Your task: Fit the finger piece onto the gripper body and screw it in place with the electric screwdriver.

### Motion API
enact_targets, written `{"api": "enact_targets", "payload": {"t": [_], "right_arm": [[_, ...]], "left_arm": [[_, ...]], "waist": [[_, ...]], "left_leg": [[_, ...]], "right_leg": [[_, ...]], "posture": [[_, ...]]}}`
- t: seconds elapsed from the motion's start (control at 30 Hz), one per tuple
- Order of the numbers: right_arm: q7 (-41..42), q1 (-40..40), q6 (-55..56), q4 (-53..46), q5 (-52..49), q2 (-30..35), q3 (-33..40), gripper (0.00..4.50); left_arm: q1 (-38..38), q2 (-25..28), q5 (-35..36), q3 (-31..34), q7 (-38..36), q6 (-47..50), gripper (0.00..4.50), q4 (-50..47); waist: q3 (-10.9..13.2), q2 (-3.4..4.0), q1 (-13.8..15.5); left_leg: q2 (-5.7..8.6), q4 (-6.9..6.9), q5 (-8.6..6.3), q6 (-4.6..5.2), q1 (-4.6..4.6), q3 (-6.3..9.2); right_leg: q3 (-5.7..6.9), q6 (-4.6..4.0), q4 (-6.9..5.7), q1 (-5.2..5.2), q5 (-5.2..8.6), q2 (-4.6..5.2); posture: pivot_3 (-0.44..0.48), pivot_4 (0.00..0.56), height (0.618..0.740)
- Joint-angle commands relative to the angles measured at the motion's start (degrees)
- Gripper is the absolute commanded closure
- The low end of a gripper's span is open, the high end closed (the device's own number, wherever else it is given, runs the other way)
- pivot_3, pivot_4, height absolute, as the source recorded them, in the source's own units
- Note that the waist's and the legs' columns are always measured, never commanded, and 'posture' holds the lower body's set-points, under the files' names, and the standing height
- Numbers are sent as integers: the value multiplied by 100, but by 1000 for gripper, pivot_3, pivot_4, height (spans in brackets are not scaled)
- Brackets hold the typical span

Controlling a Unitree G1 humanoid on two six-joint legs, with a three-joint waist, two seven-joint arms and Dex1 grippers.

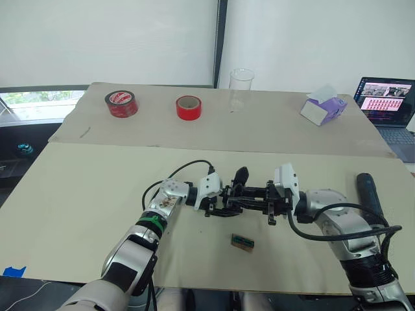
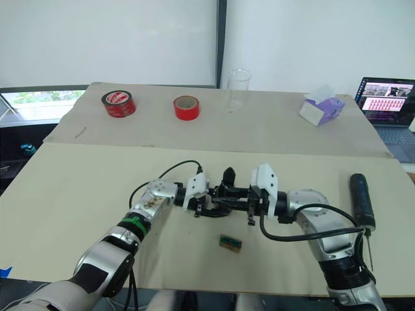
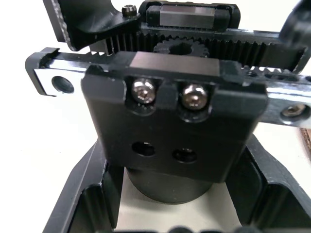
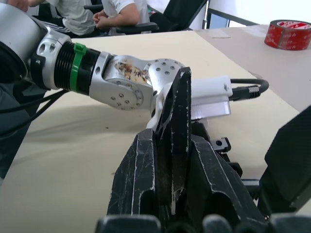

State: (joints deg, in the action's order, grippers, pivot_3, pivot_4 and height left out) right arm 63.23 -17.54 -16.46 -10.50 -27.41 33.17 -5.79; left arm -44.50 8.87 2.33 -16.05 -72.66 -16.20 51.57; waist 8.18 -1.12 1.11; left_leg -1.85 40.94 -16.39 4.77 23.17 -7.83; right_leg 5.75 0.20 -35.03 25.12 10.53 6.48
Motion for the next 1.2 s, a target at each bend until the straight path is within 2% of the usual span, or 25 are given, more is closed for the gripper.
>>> {"api": "enact_targets", "payload": {"t": [0.03, 0.5, 0.8, 1.2], "right_arm": [[43, -127, 187, -27, 46, -26, 55, 4113], [25, -201, -18, 224, 354, 22, -104, 4113], [74, 42, -244, 171, 432, 124, -342, 4113], [58, -56, 116, 620, 613, 77, -368, 4113]], "left_arm": [[156, 87, -270, -168, -7, 113, 2172, 59], [205, 129, -264, -163, 9, 143, 2172, 13], [222, 150, -245, -138, 27, 167, 2172, -10], [266, 195, -238, -152, 8, 211, 2172, -70]], "waist": [[0, 0, -11], [-3, 3, -40], [-19, 5, -41], [-38, 1, -45]], "left_leg": [[0, 0, 0, 0, 0, 0], [-1, 0, 0, -1, -5, 0], [-2, -3, 0, -1, -11, 0], [-3, -8, -2, -1, -26, 0]], "right_leg": [[0, 0, 0, 0, 0, 0], [1, -1, -1, -3, 0, 1], [1, -1, 0, -7, 0, 2], [1, -1, 2, -18, 1, 4]], "posture": [[0, 150, 740], [0, 150, 740], [0, 150, 740], [0, 150, 740]]}}
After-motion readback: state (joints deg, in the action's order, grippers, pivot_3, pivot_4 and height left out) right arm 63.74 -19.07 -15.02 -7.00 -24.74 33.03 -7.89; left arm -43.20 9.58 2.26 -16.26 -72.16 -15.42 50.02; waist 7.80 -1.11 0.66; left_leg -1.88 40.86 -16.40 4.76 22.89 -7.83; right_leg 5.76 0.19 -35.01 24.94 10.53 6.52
